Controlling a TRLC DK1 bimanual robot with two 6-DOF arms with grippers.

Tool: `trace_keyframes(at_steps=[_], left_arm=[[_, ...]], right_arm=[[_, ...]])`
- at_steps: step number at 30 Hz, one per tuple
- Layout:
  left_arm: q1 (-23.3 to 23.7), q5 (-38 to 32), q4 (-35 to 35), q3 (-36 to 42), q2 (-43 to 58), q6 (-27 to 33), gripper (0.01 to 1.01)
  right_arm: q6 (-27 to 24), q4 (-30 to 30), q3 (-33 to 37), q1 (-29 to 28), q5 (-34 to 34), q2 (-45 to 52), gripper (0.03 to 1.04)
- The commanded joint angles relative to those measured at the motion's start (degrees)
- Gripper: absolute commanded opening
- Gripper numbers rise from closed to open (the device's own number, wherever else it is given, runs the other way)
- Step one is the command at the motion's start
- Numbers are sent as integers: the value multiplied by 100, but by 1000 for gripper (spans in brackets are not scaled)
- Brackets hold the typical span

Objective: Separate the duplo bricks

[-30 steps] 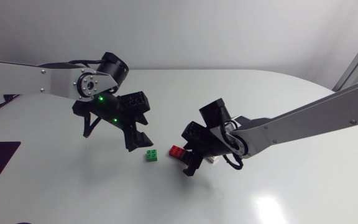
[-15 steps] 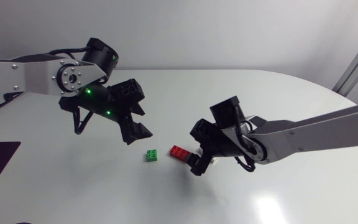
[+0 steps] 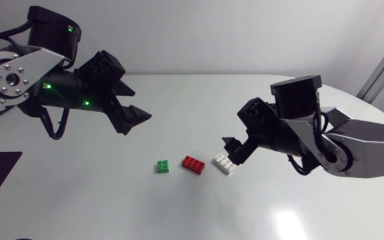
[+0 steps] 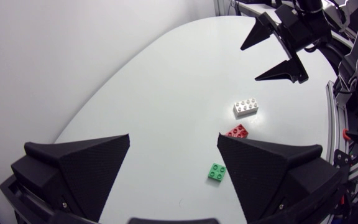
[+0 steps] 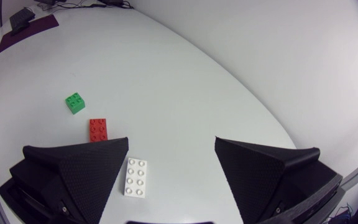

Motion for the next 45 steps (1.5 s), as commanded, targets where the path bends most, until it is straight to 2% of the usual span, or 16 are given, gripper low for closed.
trace_keyframes(at_steps=[1, 6, 12, 18, 25, 28, 32, 35, 45], left_arm=[[-31, -72, 92, -220, -356, -328, 982], [-110, -458, 198, -448, -884, -557, 982], [-391, -1126, 39, -729, -1595, -592, 982], [-822, -2049, -40, -1002, -2307, -645, 982], [-830, -2515, -119, -1265, -2852, -662, 982], [-839, -2682, -259, -1309, -3037, -662, 982], [-830, -2972, -453, -1301, -3186, -662, 982], [-839, -3042, -629, -1283, -3292, -724, 982], [-813, -3420, -462, -1696, -4039, -768, 982]], right_arm=[[204, -177, -267, -30, 160, -407, 1002], [397, -362, -373, -30, 688, -1365, 1002], [678, -871, -373, -13, 1338, -1787, 1002], [661, -1047, -628, 66, 1575, -2736, 1002], [573, -1179, -997, 119, 1628, -3703, 1002], [564, -1364, -1067, 286, 1848, -4046, 1002], [485, -1513, -1120, 444, 2208, -4450, 1002], [397, -1583, -1190, 321, 2226, -4688, 1002], [-253, -1610, -1533, 49, 2595, -5610, 1002]])
